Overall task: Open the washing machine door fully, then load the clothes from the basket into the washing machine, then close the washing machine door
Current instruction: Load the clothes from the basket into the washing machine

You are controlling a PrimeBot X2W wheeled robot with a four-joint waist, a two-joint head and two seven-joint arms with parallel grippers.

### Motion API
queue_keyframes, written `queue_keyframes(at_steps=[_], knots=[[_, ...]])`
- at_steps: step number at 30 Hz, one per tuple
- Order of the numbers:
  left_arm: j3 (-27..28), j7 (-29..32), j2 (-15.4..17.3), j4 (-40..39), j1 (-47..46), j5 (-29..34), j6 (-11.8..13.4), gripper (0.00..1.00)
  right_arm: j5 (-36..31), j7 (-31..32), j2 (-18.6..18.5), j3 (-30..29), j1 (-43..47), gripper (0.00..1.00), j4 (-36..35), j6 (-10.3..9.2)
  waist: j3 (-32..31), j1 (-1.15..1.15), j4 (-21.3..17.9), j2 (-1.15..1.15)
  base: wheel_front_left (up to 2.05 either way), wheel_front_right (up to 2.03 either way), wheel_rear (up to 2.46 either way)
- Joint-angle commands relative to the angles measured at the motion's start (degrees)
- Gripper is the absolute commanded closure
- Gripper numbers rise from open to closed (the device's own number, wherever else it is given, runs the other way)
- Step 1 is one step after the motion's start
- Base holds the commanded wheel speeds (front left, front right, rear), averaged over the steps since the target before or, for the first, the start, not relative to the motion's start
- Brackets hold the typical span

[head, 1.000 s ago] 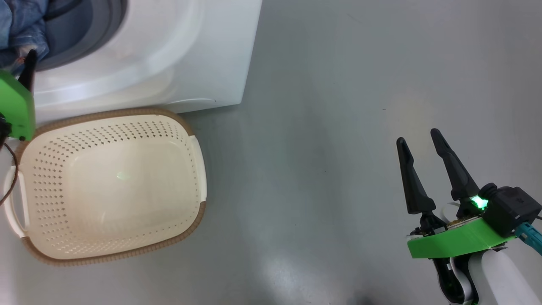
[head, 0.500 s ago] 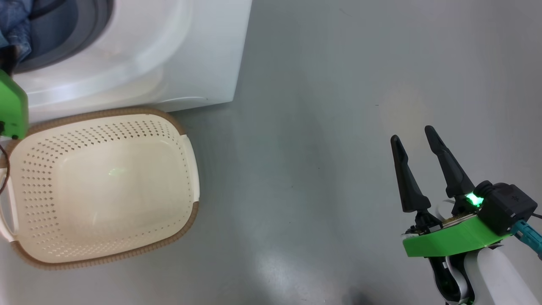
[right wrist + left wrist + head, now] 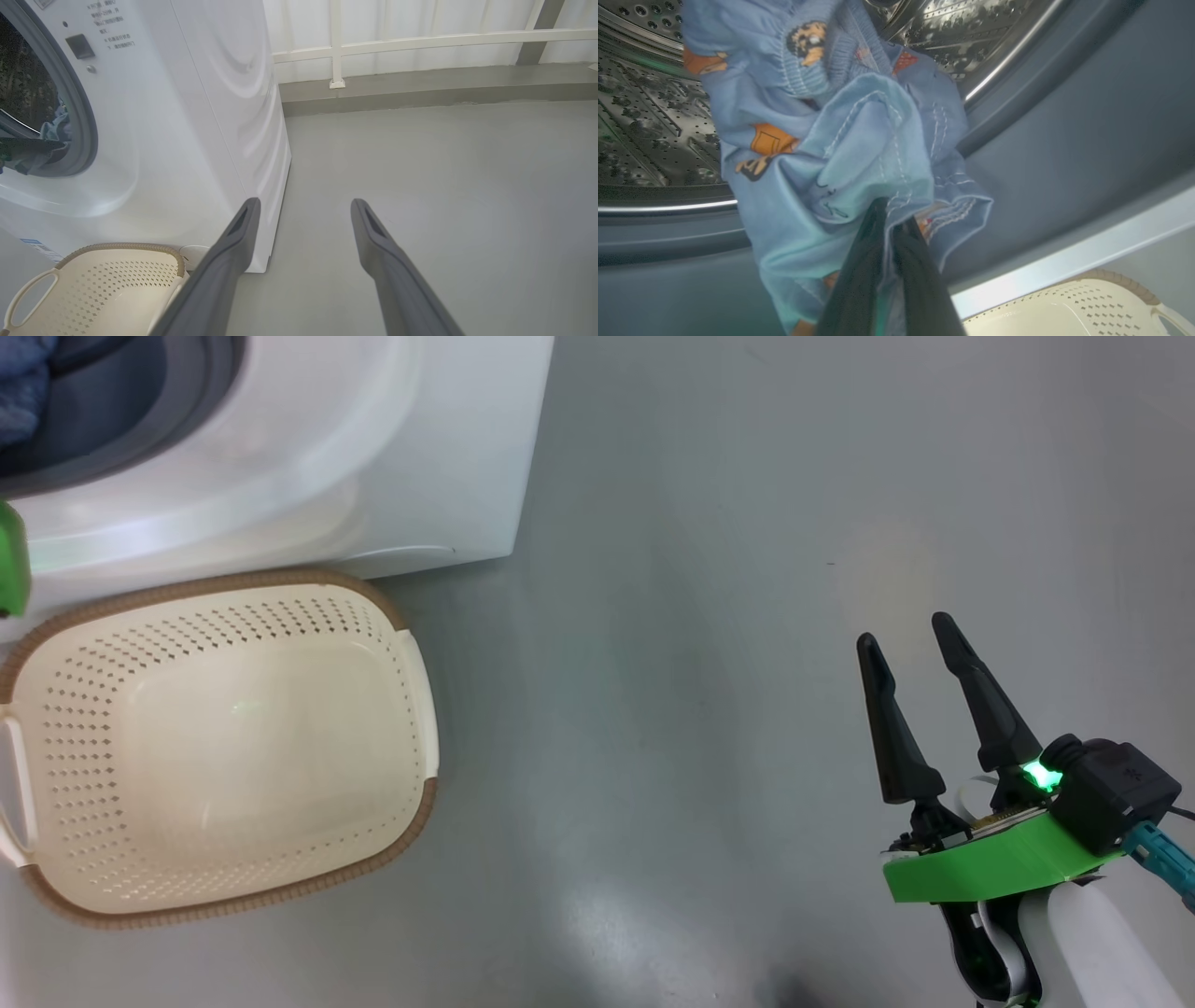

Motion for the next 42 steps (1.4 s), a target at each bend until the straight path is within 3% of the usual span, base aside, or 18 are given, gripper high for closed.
queue_keyframes(at_steps=[1, 16, 26, 34, 42], knots=[[1.78, -0.96, 2.9, -0.57, -2.1, -1.27, 0.75, 1.0, 0.01, -0.46, -0.13, 1.0, -0.43, 0.0, -1.48, 0.25, 0.16, 0.0, 0.0, 0.0, 0.0, 0.0, 0.0], [8.18, -3.38, 1.65, -0.53, -4.35, -9.5, 0.53, 1.0, 0.25, -0.46, 0.68, 2.15, -1.08, 0.0, -1.74, 0.25, 1.25, 0.0, -1.91, 0.0, 0.0, 0.0, 0.0], [12.81, -6.4, 2.93, -0.52, -6.81, -14.45, 0.88, 1.0, 0.67, -0.46, 1.23, 3.43, -1.17, 0.0, -1.77, 0.25, 2.25, 0.0, -4.51, 0.0, 0.0, 0.0, 0.0], [14.23, -8.22, 4.89, -3.04, -7.73, -14.62, 1.89, 1.0, 0.87, -0.46, 1.66, 4.49, -1.35, 0.0, -1.65, 0.25, 2.73, 0.0, -5.98, 0.0, 0.0, 0.0, 0.0], [17.18, -8.29, 7.61, -13.6, -5.28, -11.02, 5.08, 1.0, 1.02, -0.46, 1.95, 5.34, -1.77, 0.0, -1.72, 0.25, 3.33, 0.0, -7.21, 0.0, 0.0, 0.0, 0.0]])
